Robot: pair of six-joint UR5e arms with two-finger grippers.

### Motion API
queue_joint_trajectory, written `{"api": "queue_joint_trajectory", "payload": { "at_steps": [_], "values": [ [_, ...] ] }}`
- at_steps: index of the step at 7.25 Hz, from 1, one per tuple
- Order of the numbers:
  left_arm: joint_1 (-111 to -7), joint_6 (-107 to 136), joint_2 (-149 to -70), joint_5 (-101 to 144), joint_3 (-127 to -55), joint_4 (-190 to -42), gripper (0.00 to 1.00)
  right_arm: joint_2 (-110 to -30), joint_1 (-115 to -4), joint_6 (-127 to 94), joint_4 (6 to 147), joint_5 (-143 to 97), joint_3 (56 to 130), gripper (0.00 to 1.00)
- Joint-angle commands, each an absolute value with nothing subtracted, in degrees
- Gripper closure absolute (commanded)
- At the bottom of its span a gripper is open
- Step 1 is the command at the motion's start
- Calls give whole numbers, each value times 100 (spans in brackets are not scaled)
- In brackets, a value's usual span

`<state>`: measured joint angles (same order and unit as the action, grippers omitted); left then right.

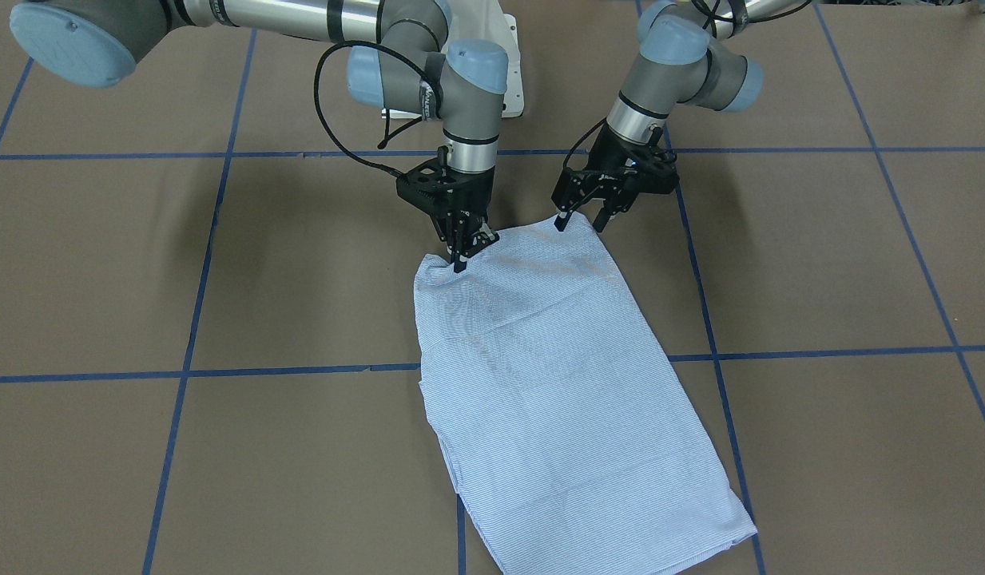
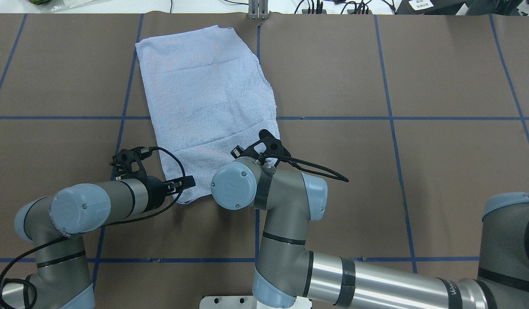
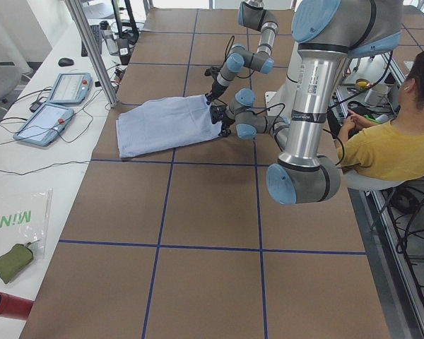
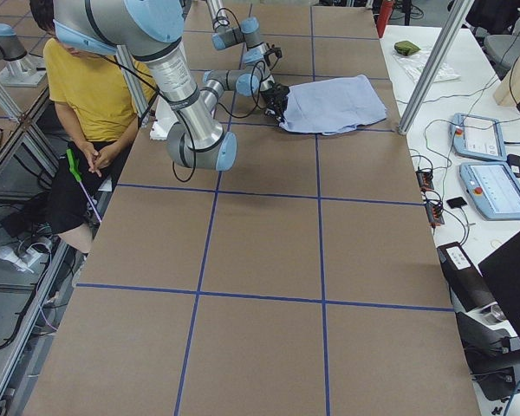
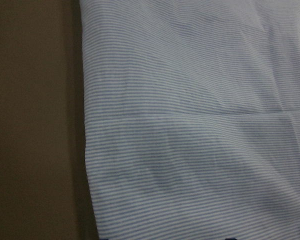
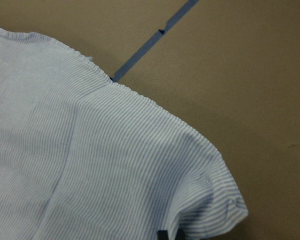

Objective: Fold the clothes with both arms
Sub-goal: 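Close both grippers on the near edge of the folded shirt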

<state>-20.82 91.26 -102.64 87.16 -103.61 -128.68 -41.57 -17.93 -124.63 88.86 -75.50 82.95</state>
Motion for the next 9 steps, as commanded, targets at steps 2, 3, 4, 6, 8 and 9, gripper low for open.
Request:
{"api": "queue_joint_trajectory", "payload": {
  "at_steps": [2,3,4,6,8,9],
  "values": [
    [-1960,9027,-10484,8736,-10432,-12159,18,-4157,-1802,-12463,8886,-7550,8297,100],
    [-1960,9026,-10651,8736,-10433,-11920,18,-4157,-1793,-12463,8886,-7550,8297,100],
    [-1951,9026,-10652,8736,-10441,-11909,26,-4157,-1793,-12463,8886,-7550,8297,100],
    [-1942,9018,-10582,8736,-10406,-11900,53,-4149,-1793,-12463,8886,-7550,8306,100],
    [-1951,8790,-10573,8719,-10406,-11883,100,-4157,-1793,-12463,8886,-7550,8306,100],
    [-1960,8789,-10582,8719,-10432,-11883,100,-4166,-1793,-12463,8886,-7550,8306,100]
  ]
}}
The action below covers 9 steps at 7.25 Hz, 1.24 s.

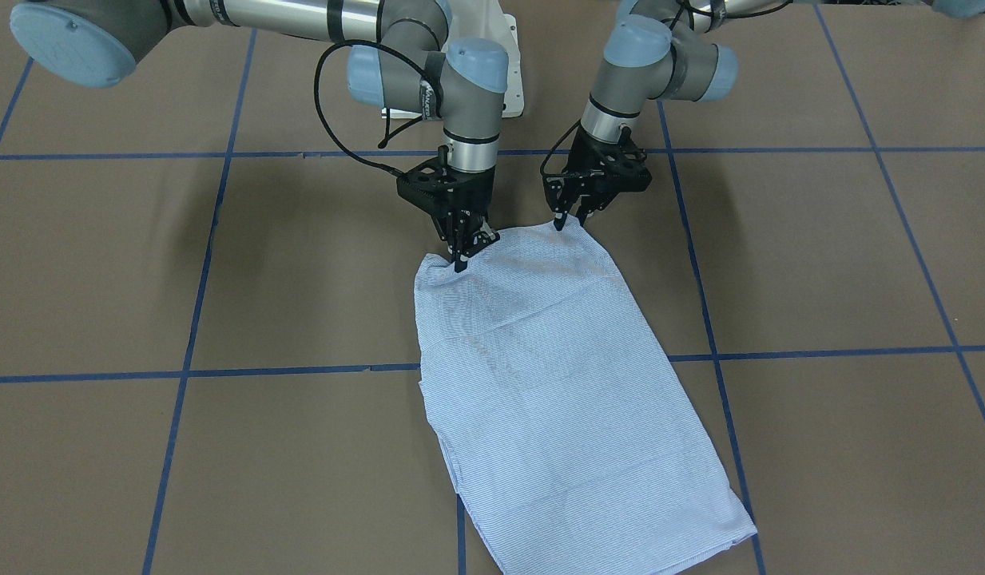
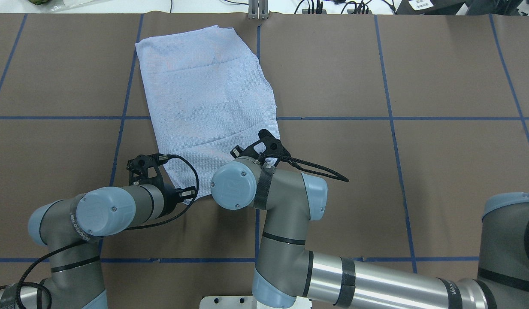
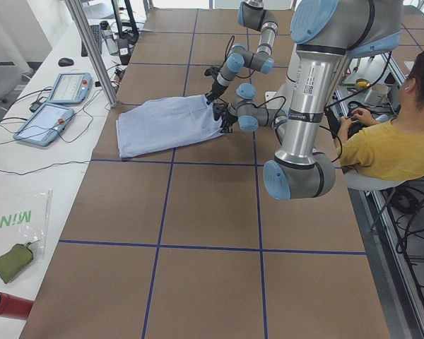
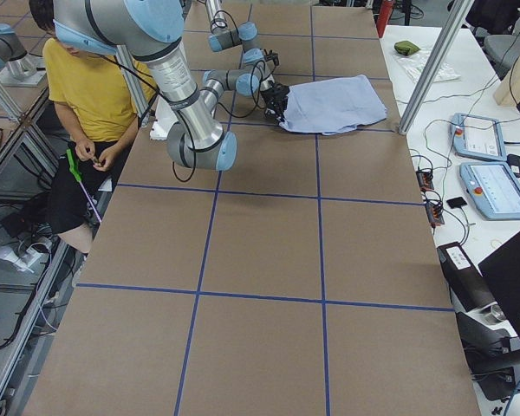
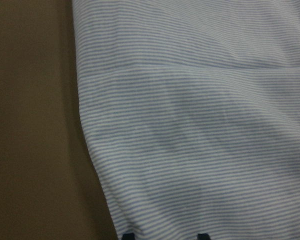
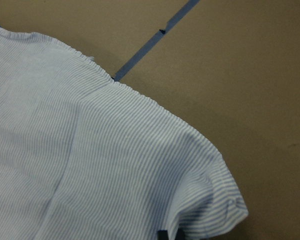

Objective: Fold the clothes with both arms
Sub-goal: 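Close both grippers on the near edge of the folded shirt, then lift the near edge with both grippers and pull it toward the robot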

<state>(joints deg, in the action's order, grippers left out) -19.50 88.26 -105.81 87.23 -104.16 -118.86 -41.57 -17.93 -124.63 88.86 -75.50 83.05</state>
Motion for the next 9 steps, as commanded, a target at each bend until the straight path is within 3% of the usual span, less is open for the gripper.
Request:
{"api": "queue_joint_trajectory", "payload": {
  "at_steps": [1,2,6,9],
  "values": [
    [-1951,8789,-10591,8719,-10450,-11874,100,-4183,-1793,-12454,8886,-7550,8340,100],
    [-1942,8789,-10660,8727,-10555,-11848,100,-4332,-1802,-12419,8886,-7550,8532,100],
    [-1864,8868,-10775,8965,-11697,-11725,100,-6316,-1190,-12357,9418,-7166,11761,100],
    [-1215,9130,-10714,8947,-12337,-11716,100,-6390,102,-12559,11097,-6488,13259,100]
  ]
}}
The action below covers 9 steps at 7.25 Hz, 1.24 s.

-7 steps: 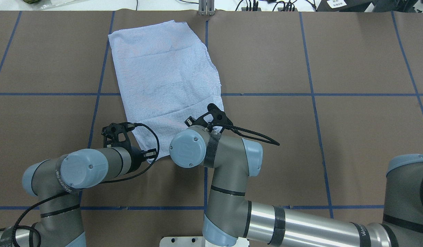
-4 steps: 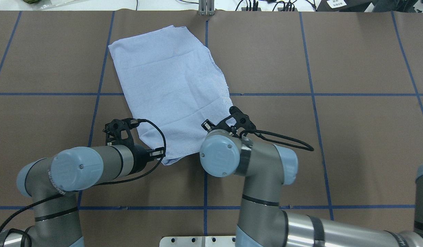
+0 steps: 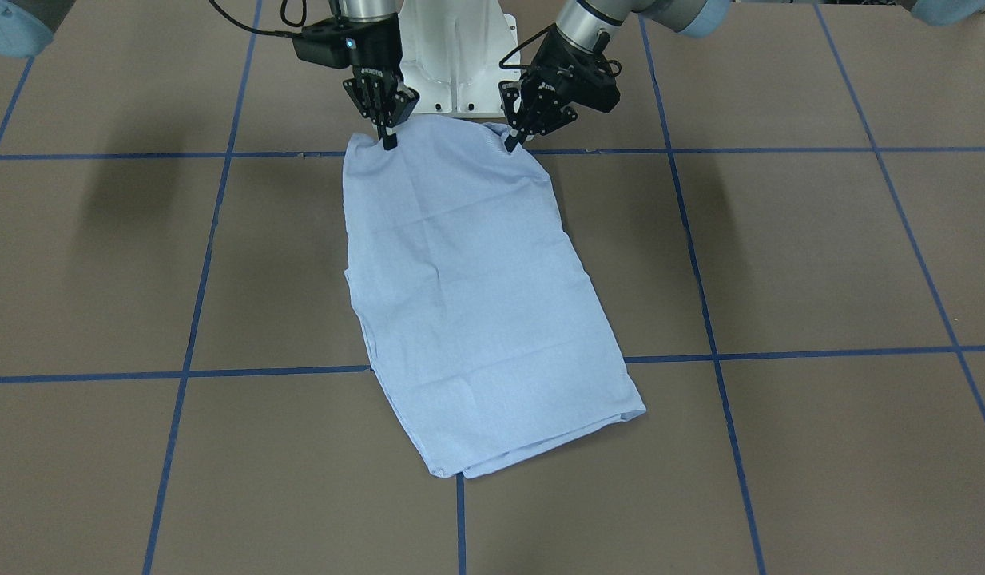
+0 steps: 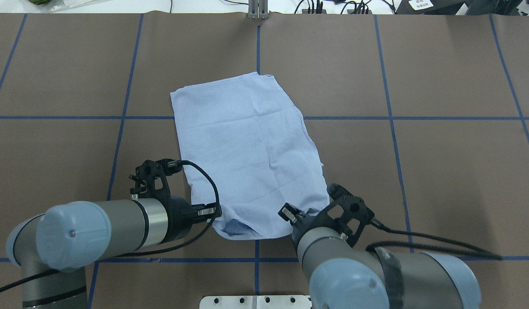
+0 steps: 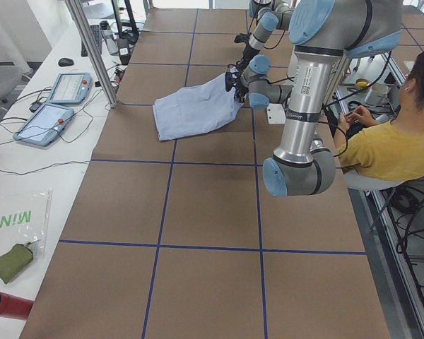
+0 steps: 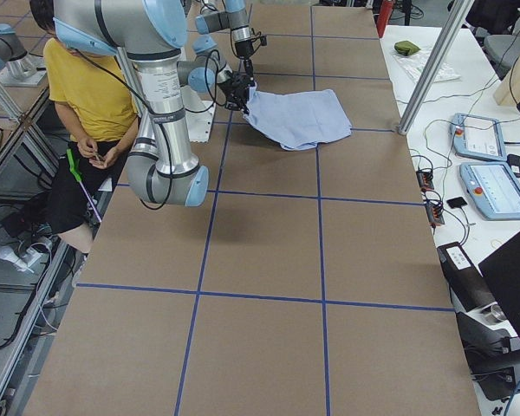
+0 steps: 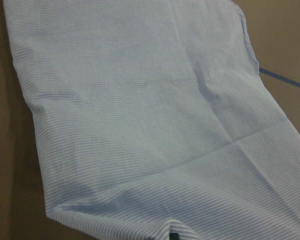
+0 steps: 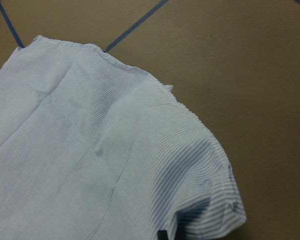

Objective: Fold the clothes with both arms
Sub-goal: 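Lift the near edge with both grippers and pull it toward the robot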

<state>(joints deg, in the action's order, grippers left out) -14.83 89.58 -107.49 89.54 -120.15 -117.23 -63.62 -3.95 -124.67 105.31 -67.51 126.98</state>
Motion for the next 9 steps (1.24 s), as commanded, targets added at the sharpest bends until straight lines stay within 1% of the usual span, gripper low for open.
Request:
{"api": "queue_joint_trajectory", "payload": {
  "at_steps": [1,2,3,4,5,6,8,9],
  "values": [
    [-1056,9167,-10601,8947,-12644,-11690,100,-6329,358,-12821,11692,-6425,13602,100],
    [-1020,9167,-10495,8956,-13030,-11481,100,-6302,560,-12928,12177,-6355,14049,100],
    [-1020,9167,-10529,8965,-13313,-11061,100,-6232,554,-12937,12321,-6337,14054,100],
    [-1020,9167,-10555,8956,-13281,-10944,100,-6223,423,-12920,12305,-6328,13854,100],
    [-1133,9158,-10556,8930,-13132,-10942,100,-6049,161,-12824,12261,-6319,13512,100],
    [-1517,9123,-10669,8921,-12826,-10942,100,-5708,-181,-12675,12243,-6328,13030,100],
    [-2159,9070,-11028,8912,-12272,-10934,100,-5572,-797,-12193,11509,-6346,12475,100],
    [-2536,8827,-11291,8903,-11747,-10942,100,-5564,-1087,-11886,11096,-6346,12011,100]
  ]
}}
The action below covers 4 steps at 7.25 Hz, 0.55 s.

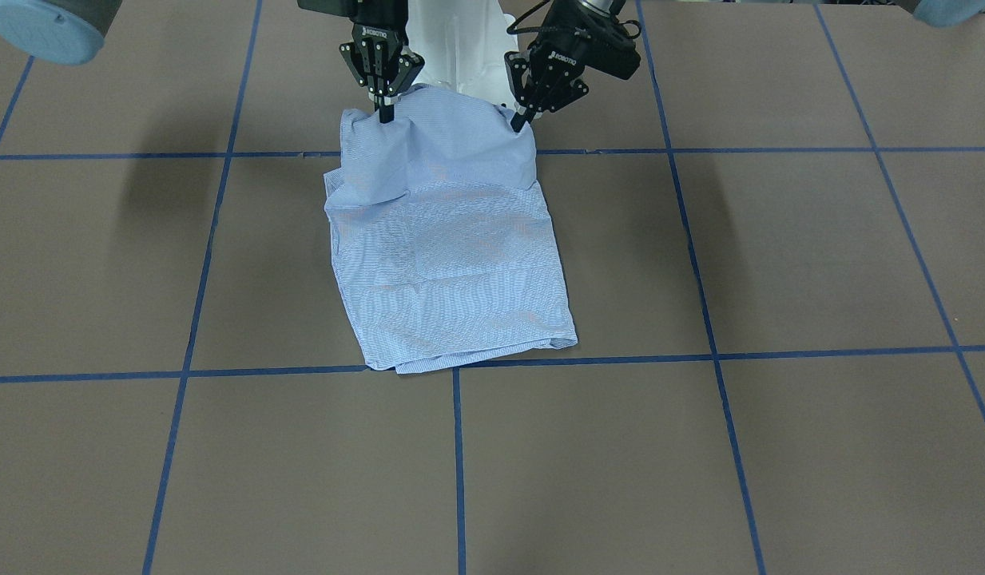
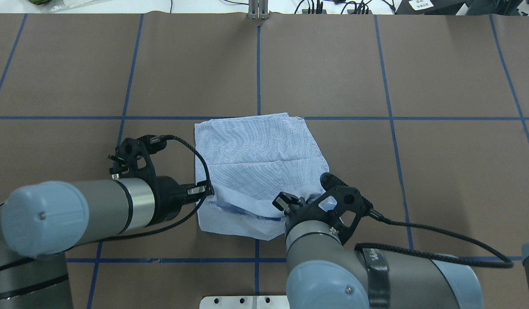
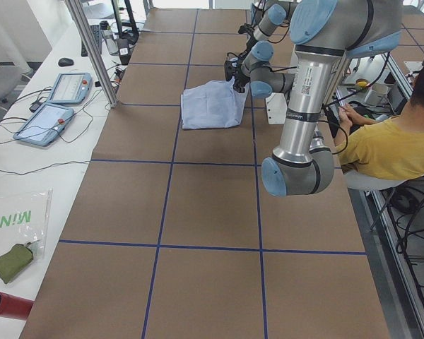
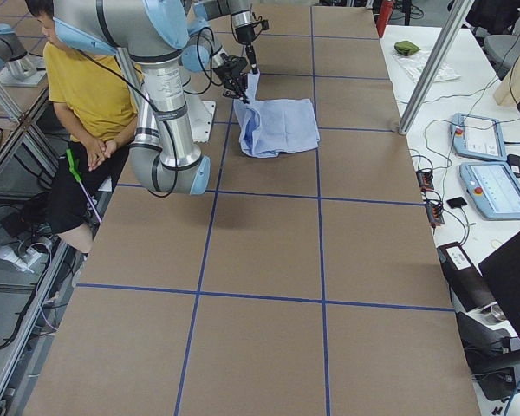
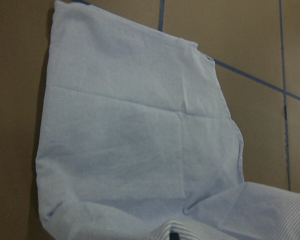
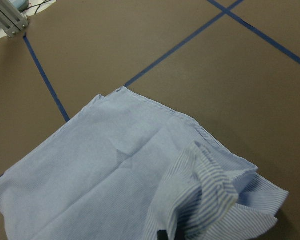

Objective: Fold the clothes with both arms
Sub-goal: 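Fold the held edge with both grippers over the shirt away from the robot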

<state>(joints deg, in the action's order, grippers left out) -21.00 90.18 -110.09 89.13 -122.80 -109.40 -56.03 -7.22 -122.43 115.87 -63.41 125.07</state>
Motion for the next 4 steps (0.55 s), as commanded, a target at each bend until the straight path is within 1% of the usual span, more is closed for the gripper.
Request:
{"api": "queue_joint_trajectory", "payload": {
  "at_steps": [1,2,3,4],
  "values": [
    [-2818,8511,-11398,8895,-11420,-10951,100,-5563,-1342,-11674,10413,-6354,11449,100],
    [-3013,8282,-11434,8895,-11121,-10986,100,-5485,-1562,-11446,9867,-6363,10843,100],
    [-3128,8105,-11635,8816,-10735,-10995,100,-5284,-1747,-11330,9731,-6398,10437,100],
    [-3129,8069,-12020,8537,-10044,-11082,100,-4925,-1888,-11207,9721,-6416,9928,100]
  ]
}}
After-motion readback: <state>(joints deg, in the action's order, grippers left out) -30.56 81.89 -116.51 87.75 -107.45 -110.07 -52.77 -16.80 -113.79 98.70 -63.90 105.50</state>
